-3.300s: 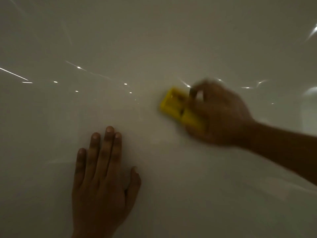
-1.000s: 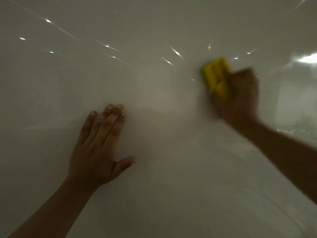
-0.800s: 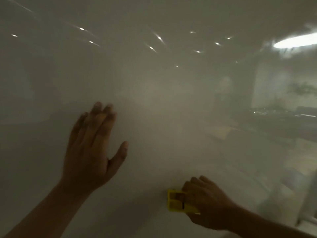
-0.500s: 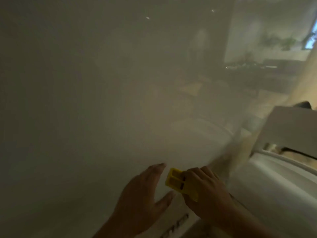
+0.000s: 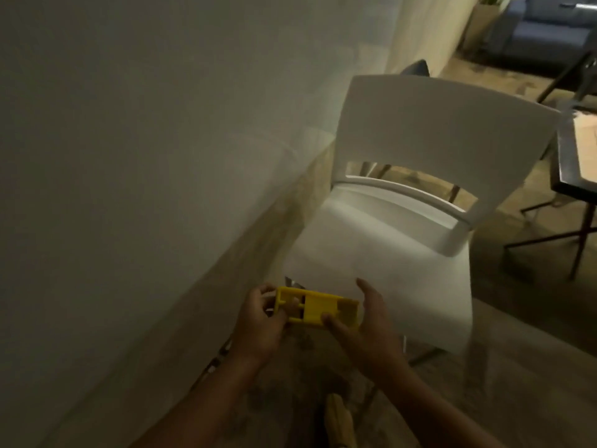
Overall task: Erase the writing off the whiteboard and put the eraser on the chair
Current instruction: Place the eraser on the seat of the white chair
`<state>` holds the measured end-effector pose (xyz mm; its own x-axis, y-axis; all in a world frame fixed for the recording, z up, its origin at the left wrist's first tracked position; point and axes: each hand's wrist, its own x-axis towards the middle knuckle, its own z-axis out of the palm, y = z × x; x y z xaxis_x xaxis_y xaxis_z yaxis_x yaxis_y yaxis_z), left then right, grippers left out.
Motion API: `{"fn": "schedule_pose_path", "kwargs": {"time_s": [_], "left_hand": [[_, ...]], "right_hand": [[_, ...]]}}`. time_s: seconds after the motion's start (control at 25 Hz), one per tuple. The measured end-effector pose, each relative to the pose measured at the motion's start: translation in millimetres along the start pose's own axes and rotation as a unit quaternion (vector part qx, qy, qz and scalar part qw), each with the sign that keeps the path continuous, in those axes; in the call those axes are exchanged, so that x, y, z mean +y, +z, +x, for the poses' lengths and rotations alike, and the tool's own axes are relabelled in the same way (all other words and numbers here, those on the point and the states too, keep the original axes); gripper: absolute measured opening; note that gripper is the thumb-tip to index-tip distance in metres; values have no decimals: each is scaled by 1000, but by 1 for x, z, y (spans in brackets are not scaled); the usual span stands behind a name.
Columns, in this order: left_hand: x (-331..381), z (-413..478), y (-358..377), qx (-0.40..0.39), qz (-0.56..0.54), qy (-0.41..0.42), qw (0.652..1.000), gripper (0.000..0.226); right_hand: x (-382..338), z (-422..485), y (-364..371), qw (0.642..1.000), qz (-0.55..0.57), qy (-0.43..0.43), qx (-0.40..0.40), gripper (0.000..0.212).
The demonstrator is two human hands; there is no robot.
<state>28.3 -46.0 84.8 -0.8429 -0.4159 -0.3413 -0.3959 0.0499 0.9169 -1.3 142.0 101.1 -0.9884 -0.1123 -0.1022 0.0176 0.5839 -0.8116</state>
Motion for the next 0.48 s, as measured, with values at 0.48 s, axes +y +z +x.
{"fn": "schedule_pose_path", "kwargs": {"time_s": [0.48], "left_hand": [[-19,160,205,-34,224,-2,974,41]], "right_hand": [[142,171,-33,948,160,272,38,60]]}}
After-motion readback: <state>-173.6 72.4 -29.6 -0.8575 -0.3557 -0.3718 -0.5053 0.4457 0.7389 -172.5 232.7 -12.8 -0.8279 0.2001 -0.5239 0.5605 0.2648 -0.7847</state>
